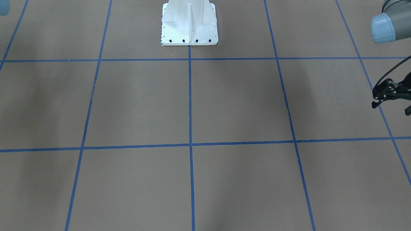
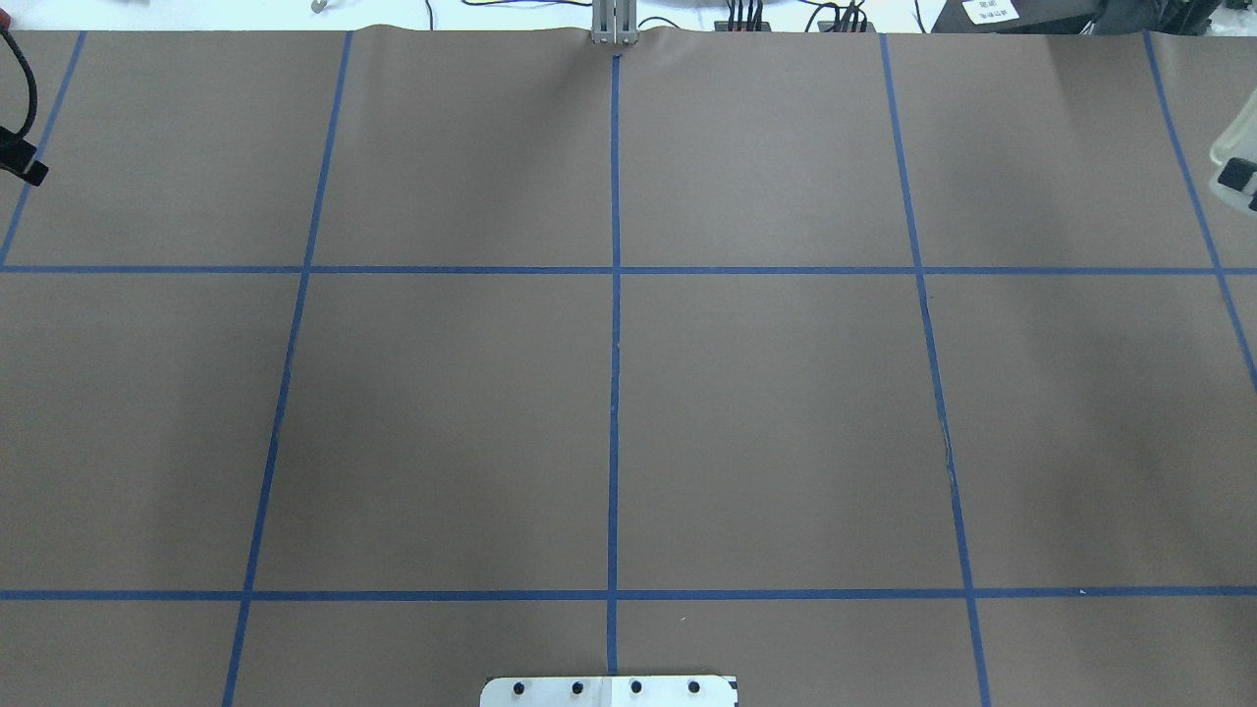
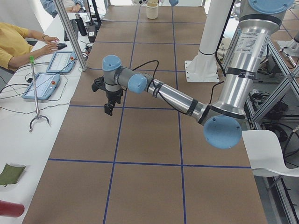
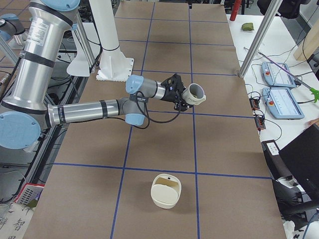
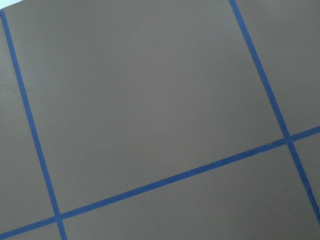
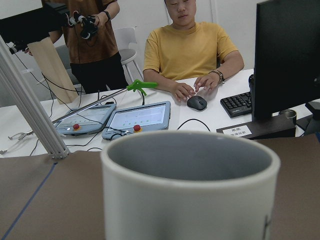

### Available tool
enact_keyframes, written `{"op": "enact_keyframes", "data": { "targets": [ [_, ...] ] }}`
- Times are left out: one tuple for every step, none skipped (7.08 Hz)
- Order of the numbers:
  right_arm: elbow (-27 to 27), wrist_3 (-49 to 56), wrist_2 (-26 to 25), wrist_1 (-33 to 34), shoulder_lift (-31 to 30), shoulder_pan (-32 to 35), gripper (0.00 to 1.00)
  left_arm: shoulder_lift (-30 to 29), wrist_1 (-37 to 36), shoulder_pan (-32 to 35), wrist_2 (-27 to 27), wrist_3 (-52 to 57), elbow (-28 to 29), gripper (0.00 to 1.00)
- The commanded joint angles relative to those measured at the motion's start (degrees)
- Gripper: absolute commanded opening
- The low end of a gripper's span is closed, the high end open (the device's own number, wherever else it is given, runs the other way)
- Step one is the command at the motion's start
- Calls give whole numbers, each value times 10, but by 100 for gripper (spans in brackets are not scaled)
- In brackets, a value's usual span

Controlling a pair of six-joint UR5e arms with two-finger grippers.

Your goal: Left arm hands cup to right arm to dump lemon

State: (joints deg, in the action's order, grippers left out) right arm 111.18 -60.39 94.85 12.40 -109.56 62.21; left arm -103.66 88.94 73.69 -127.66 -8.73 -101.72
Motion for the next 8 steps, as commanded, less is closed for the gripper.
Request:
{"op": "enact_keyframes", "data": {
  "targets": [
    [-74,-108,-7,-137,-42,18,0,0,0,-1,0,-1,-1,100],
    [-107,-131,-14,-199,-67,18,0,0,0,-2,0,-2,-1,100],
    [-169,-173,-15,-277,-76,22,0,0,0,-2,0,-2,-1,100],
    [-253,-203,-17,-389,-74,23,0,-1,0,-3,0,-2,-1,100],
    [-300,-233,-16,-451,-74,23,0,-2,0,-3,0,-3,-1,100],
    [-308,-307,-17,-474,-72,23,0,-3,0,-2,0,-2,-2,100],
    [-323,-378,-16,-490,-64,23,0,-3,0,-3,0,-3,-3,100],
    [-350,-427,-17,-530,-50,22,0,-3,0,-3,0,-3,-4,100]
  ]
}}
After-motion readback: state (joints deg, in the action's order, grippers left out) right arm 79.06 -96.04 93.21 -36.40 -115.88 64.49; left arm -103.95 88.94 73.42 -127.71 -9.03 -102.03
